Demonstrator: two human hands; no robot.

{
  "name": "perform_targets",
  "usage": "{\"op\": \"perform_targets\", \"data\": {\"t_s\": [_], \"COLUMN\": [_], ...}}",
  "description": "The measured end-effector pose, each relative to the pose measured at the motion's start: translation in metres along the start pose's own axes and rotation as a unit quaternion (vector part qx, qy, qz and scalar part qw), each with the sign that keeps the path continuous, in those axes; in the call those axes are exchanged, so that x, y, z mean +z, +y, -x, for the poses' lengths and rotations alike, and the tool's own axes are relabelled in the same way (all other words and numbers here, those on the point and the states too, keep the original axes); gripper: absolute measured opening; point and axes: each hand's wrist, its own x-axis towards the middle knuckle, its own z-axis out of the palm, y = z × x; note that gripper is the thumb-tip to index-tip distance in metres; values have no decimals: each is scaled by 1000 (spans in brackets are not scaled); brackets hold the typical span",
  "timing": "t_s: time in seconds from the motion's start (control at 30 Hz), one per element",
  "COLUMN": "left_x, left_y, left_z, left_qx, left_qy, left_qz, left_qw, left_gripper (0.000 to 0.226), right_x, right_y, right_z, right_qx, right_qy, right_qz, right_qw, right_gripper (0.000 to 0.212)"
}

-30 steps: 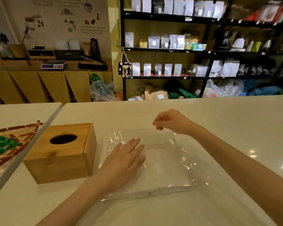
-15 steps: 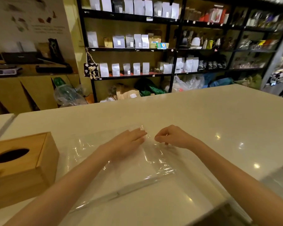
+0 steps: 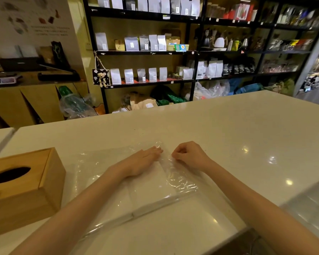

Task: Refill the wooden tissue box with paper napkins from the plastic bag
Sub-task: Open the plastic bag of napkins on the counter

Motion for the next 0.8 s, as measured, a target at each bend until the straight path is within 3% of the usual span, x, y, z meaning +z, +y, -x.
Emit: {"op": "perform_targets", "data": {"t_s": [0.1,0.23,0.47,0.6,0.7,0.8], "left_x": [0,1,0,-5,-18,-34], "left_y": [0,3,0,5,7,5], "left_z": [1,3,4,6,17,32], "left_qx": [-31,-41,-55,-59,-34,-26], "left_qy": [3,6,-20,6,81,85], "left_qz": [76,130,170,225,163,74], "left_qw": [997,991,984,973,983,993], "left_gripper": [43,23,52,52,49,44], "right_x": [1,-2,-9,-17,-19,-22], "right_y": [0,-1,-9,-17,-20,-24], "right_z": [0,1,8,11,9,7], "right_qx": [-5,-25,-70,-88,-80,-68], "right_qy": [-3,-11,-7,-12,-9,-7], "right_qz": [0,5,-13,-16,-30,-78], "right_qw": [1000,1000,997,996,996,995], "right_gripper": [24,15,10,9,9,10]}}
